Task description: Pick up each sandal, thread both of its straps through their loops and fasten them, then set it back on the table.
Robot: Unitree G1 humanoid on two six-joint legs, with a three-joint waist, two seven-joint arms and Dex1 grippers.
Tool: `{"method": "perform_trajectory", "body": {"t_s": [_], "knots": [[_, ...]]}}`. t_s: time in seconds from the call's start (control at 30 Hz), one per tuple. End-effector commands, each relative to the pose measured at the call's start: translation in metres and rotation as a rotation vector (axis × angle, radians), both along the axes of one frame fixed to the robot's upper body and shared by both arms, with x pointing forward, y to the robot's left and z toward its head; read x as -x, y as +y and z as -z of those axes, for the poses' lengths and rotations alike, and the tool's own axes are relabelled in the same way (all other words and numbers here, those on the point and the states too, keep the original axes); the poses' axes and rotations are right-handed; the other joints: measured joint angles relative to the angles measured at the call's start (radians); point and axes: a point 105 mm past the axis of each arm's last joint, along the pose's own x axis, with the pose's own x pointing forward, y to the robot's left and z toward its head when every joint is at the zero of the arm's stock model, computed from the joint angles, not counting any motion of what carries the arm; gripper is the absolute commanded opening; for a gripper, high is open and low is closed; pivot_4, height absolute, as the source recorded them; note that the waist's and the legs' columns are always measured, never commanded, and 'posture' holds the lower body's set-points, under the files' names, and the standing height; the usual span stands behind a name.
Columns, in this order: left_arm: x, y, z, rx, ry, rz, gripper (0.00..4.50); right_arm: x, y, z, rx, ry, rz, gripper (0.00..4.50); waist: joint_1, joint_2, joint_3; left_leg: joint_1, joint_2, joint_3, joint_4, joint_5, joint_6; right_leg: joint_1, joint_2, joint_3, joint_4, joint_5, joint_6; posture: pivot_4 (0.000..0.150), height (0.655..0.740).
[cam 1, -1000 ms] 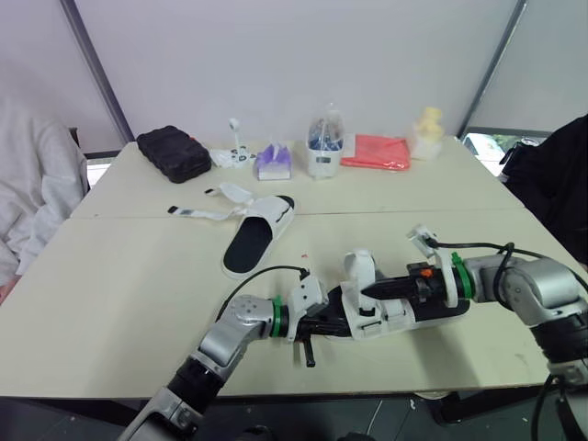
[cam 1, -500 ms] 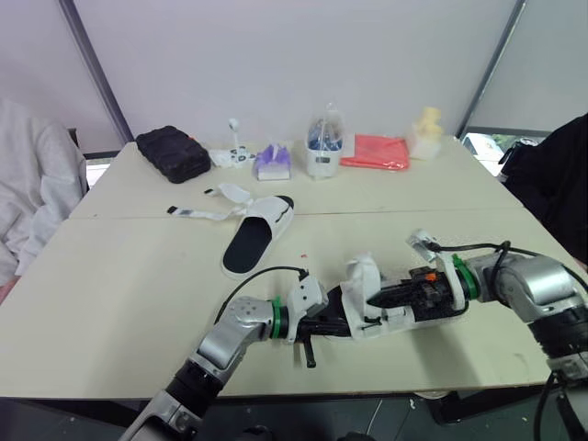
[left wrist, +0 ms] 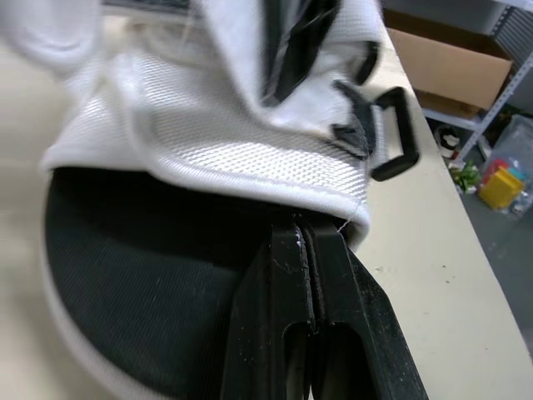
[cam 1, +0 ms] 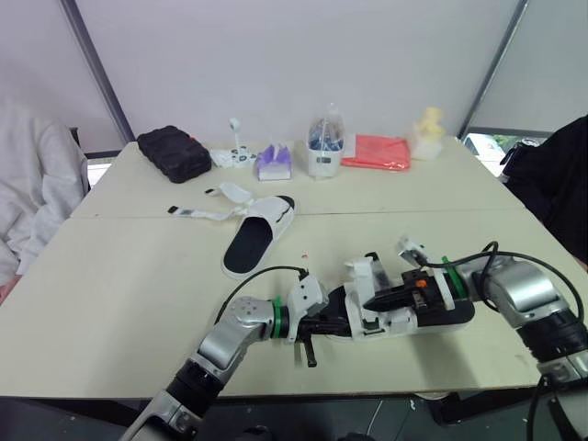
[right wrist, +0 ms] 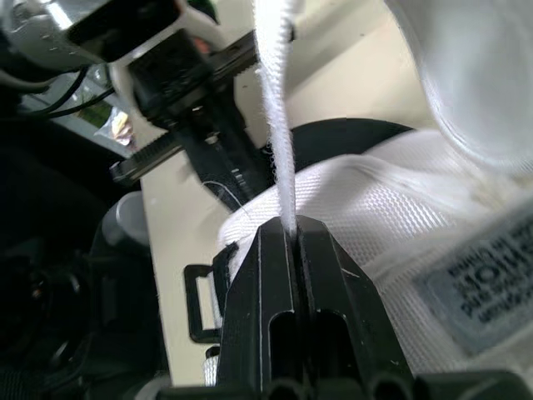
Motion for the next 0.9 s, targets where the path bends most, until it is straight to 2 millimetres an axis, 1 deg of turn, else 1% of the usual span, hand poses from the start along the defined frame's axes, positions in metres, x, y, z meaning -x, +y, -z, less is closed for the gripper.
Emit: {"method": "perform_trajectory", "body": {"t_s": [0.03,0.1,0.23,0.4,0.53,0.77,0.9], "knots": [[-0.009,0.018,0.024,-0.099,0.048,-0.090,0.00,0.013,0.001,0.007,0.001,0.040,-0.055,0.02,0.001,0.000,0.000,0.000,0.000,0.000,0.000,0.000,0.000,0.000,0.000,0.000,0.000,0.000,0.000,0.150,0.7400],[-0.009,0.019,0.024,-0.100,0.047,-0.092,0.00,0.013,0.005,0.002,-0.022,0.012,-0.067,0.02,0.000,0.000,0.000,0.000,0.000,0.000,-0.001,0.000,0.000,0.000,0.000,0.000,0.000,0.000,0.000,0.150,0.7400],[-0.010,0.019,0.024,-0.100,0.046,-0.094,0.00,0.005,0.006,-0.007,-0.059,-0.039,-0.028,0.02,-0.001,0.000,0.000,0.000,0.000,0.000,-0.001,0.000,0.000,-0.001,0.000,0.000,0.000,0.000,0.000,0.150,0.7400],[-0.010,0.019,0.024,-0.100,0.045,-0.093,0.00,0.004,0.005,-0.021,-0.115,-0.031,0.005,0.02,-0.001,0.000,0.000,0.000,0.000,0.000,-0.001,0.000,0.000,0.000,0.000,0.000,0.000,0.000,0.000,0.150,0.7400],[-0.010,0.019,0.024,-0.099,0.046,-0.090,0.00,0.007,0.007,-0.030,-0.154,-0.009,0.010,0.02,-0.001,0.000,0.000,0.000,0.000,0.000,-0.001,0.000,0.000,-0.001,0.000,0.000,0.000,0.000,0.000,0.150,0.7400],[-0.009,0.017,0.024,-0.098,0.048,-0.082,0.00,0.014,0.009,-0.035,-0.185,0.041,0.010,0.02,-0.001,0.000,0.000,0.000,0.000,0.000,0.000,0.000,0.000,-0.001,0.000,0.000,0.000,0.000,0.000,0.150,0.7400],[-0.009,0.017,0.024,-0.097,0.050,-0.081,0.00,0.017,0.007,-0.031,-0.160,0.053,0.010,0.02,0.000,0.000,0.000,0.000,0.000,0.000,0.000,0.000,0.000,-0.001,0.000,0.000,0.000,0.000,0.000,0.150,0.7400]]}}
